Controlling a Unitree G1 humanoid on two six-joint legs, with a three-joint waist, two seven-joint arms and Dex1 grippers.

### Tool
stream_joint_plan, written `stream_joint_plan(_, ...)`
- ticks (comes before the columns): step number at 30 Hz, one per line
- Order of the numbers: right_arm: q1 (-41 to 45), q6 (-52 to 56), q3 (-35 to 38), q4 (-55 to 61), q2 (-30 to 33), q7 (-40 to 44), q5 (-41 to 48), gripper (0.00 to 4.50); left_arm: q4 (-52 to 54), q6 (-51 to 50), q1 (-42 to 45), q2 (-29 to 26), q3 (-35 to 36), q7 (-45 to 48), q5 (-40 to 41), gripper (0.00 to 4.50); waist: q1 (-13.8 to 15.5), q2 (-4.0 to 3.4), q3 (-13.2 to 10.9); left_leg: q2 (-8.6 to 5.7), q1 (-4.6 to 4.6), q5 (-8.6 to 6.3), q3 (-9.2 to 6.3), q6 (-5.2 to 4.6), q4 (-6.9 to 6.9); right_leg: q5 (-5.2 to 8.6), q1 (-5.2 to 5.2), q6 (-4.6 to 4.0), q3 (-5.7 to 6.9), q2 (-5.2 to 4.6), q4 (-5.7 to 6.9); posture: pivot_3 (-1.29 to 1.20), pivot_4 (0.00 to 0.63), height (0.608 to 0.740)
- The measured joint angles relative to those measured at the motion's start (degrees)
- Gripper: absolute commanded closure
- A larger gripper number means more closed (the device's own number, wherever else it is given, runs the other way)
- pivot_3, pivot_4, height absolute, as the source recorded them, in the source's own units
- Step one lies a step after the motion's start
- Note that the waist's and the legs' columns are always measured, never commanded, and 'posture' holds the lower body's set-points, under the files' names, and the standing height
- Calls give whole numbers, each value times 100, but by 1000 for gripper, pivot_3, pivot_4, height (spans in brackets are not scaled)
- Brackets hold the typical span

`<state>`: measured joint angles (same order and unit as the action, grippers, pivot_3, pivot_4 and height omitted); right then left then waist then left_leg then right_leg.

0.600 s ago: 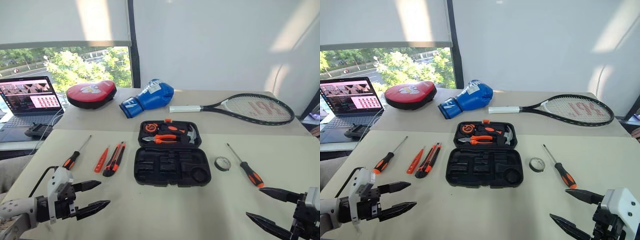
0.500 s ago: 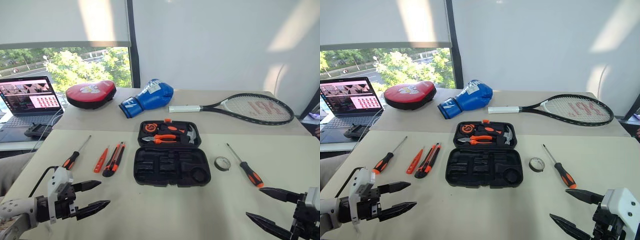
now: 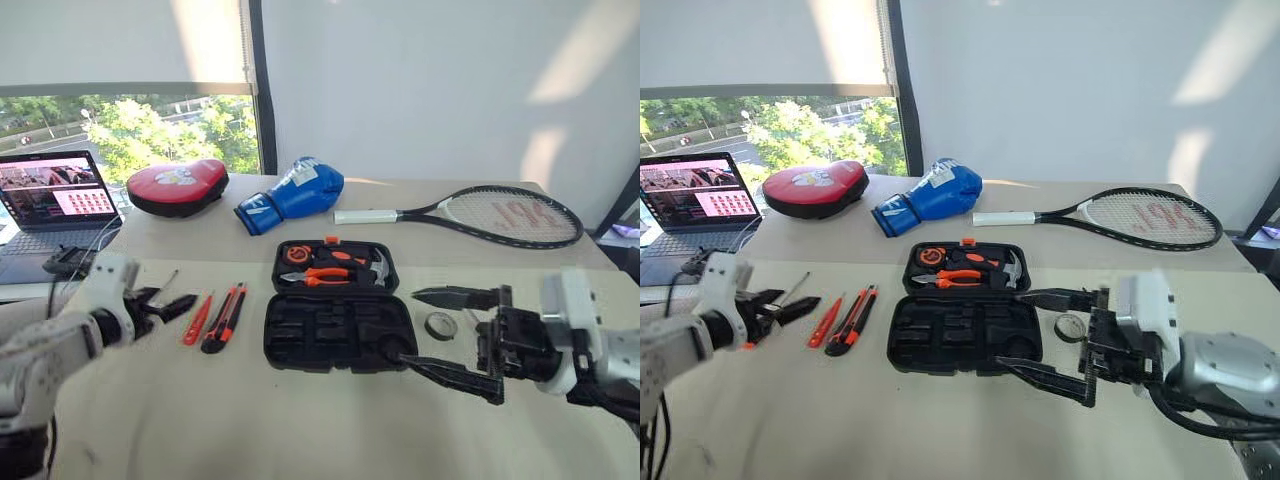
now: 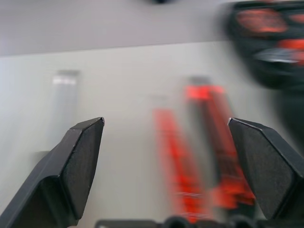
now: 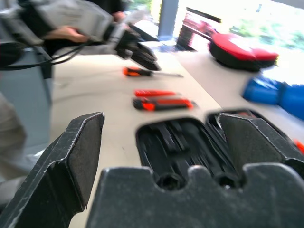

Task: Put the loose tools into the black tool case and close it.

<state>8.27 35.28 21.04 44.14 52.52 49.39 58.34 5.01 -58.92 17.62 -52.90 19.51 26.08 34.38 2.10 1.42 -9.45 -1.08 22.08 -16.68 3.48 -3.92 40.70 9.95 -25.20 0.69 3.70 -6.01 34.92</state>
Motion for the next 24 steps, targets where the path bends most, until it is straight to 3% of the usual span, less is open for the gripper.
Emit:
stream_joint_plan(3, 110, 8, -45, -32, 78, 14, 40, 23, -866, -13, 535, -255, -491, 151, -399, 0, 32, 4, 0, -10, 14, -6, 0, -11, 5, 10, 2, 16, 8, -10, -3, 0, 150, 740)
stream_joint_plan(4, 97, 8, -45, -34, 90, 20, 36, 4, -1024, -15, 613, -307, -595, 208, -466, 258, 29, 5, 0, -11, 17, -8, 1, -14, 5, 9, 3, 17, 8, -12, -3, 0, 150, 740)
stream_joint_plan(9, -252, 8, 42, -12, 105, -1, 27, 0, -1736, 94, 704, -476, -1261, 859, -823, 1960, 1, 8, -1, -16, 21, -17, 9, -28, 8, 14, 4, 30, 5, -22, -4, 0, 150, 740)
stream_joint_plan(14, -471, 7, 223, 45, 105, -84, 23, 0, -1978, 259, 777, -541, -1366, 1264, -1029, 3685, 7, 11, -2, -13, 14, -20, 7, -23, 8, 22, 1, 39, 6, -42, -7, 0, 150, 740)
stream_joint_plan(18, -741, 5, 331, 106, 90, -182, -16, 0, -1923, 756, 770, -332, -1134, 1696, -892, 3699, 33, 14, -4, -9, 19, -20, -1, -23, 13, 20, -1, 36, 4, -68, -2, 0, 150, 740)
stream_joint_plan(21, -1049, 5, 538, 205, 33, -342, -50, 0, -1034, 740, 1143, -123, -898, 2461, -81, 3699, 82, 45, -13, -11, 38, -38, -22, 14, 34, 16, -3, 32, 7, -94, 0, 0, 150, 740)
stream_joint_plan(24, -1748, 5, 1029, 438, -188, -567, -115, 0, -223, 1087, 1884, -186, -1727, 3332, -182, 3699, 127, 33, -8, -36, 27, -34, -18, 0, 28, 20, 17, 38, 16, -71, -3, 0, 150, 740)
